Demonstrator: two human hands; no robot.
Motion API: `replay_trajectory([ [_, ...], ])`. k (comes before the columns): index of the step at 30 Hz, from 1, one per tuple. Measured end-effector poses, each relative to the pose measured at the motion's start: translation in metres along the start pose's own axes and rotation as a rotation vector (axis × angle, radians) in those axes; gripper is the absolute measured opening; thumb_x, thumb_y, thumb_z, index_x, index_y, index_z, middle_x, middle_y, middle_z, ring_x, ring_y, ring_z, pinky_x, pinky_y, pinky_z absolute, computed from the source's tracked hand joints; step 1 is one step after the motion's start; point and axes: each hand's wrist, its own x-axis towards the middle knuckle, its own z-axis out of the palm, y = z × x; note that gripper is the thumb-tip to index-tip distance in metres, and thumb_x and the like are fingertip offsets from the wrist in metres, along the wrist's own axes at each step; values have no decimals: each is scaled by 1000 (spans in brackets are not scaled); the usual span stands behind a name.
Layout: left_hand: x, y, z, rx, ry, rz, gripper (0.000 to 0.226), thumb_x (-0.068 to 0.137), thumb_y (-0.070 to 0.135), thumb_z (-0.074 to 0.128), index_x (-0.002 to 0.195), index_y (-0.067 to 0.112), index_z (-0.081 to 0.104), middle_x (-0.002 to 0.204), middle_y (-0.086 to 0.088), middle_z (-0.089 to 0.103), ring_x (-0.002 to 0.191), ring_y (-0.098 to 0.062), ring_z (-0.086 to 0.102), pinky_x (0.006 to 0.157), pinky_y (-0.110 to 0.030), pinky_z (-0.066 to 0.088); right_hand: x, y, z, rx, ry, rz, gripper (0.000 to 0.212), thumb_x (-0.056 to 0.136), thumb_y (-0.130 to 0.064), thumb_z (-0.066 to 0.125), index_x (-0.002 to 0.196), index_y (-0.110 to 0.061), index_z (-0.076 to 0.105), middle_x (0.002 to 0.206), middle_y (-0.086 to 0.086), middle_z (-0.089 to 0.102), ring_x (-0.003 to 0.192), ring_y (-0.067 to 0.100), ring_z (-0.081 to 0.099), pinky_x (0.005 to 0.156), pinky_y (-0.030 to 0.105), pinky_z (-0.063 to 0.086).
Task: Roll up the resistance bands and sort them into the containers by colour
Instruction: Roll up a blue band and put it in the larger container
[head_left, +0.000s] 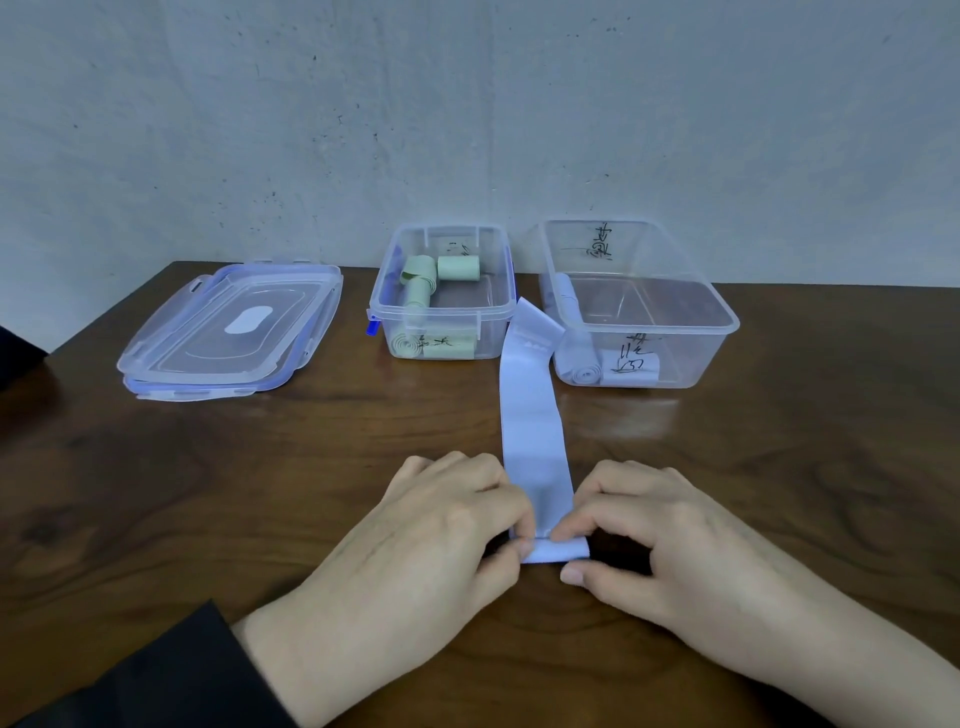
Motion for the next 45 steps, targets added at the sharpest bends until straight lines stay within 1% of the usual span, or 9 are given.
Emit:
replay_trajectory([
  [4, -1, -2, -1, 17, -22, 9, 19, 86, 57, 49, 94, 42, 55, 95, 23, 46, 90, -2, 45, 89, -27, 39, 0, 2, 3, -1, 62, -14, 17, 89, -49, 60, 101, -42, 70, 100, -25, 52, 103, 0, 49, 86, 18, 38],
  [8, -1, -2, 0, 32, -13, 31, 11, 91, 47, 49, 94, 40, 57, 94, 22, 46, 88, 0, 45, 88, -27, 40, 0, 1, 2, 14, 41, -37, 19, 92, -49, 53, 96, -40, 70, 95, -25, 51, 97, -1, 51, 83, 16, 36],
  [11, -2, -2, 1, 25, 0, 29, 15, 93, 46, 45, 93, 39, 58, 93, 22, 46, 88, 1, 45, 89, -27, 39, 1, -2, -1, 58, 36, -3, 4, 91, -42, 62, 89, -46, 61, 94, -21, 55, 96, 5, 54, 82, 16, 36],
  [15, 1, -4, 4, 17, 27, 4, 20, 93, 48, 42, 91, 39, 60, 92, 23, 48, 89, -1, 47, 89, -29, 40, 1, -3, -1, 66, 74, 1, 8, 91, -38, 62, 85, -43, 65, 93, -20, 57, 96, 5, 55, 79, 14, 37],
  [23, 2, -6, 2, 13, 36, -18, 26, 90, 56, 39, 95, 41, 60, 94, 23, 48, 88, 0, 46, 88, -27, 40, 4, 2, 5, 2, 65, 19, 18, 86, -51, 63, 101, -42, 67, 100, -27, 49, 104, 4, 49, 85, 16, 38],
  [29, 2, -7, 3, 32, 22, -10, 22, 86, 56, 43, 97, 41, 56, 96, 22, 48, 90, -2, 47, 88, -29, 41, 4, 2, 5, -21, 77, -39, 30, 92, -55, 44, 99, -39, 68, 95, -23, 49, 95, 8, 53, 79, 20, 44],
  [34, 0, -6, 3, 44, 20, 25, 22, 93, 52, 42, 95, 39, 60, 96, 22, 47, 89, -1, 47, 89, -29, 40, 3, 0, 1, 41, 90, -30, 1, 91, -47, 56, 90, -46, 56, 90, -22, 53, 93, 5, 53, 77, 16, 39],
  [39, 1, -5, 2, 37, 28, 21, 21, 94, 51, 41, 98, 40, 59, 97, 22, 47, 88, -1, 47, 87, -28, 41, 3, 3, 3, 9, 68, -33, 12, 85, -51, 63, 94, -44, 59, 97, -25, 51, 98, 4, 51, 79, 19, 41],
  [45, 1, -7, 3, 27, 7, 8, 20, 85, 58, 47, 96, 42, 53, 99, 23, 47, 90, 0, 47, 88, -27, 40, 3, 3, 6, -21, 61, -48, 21, 93, -53, 49, 102, -41, 64, 101, -25, 48, 102, 4, 50, 86, 20, 42],
])
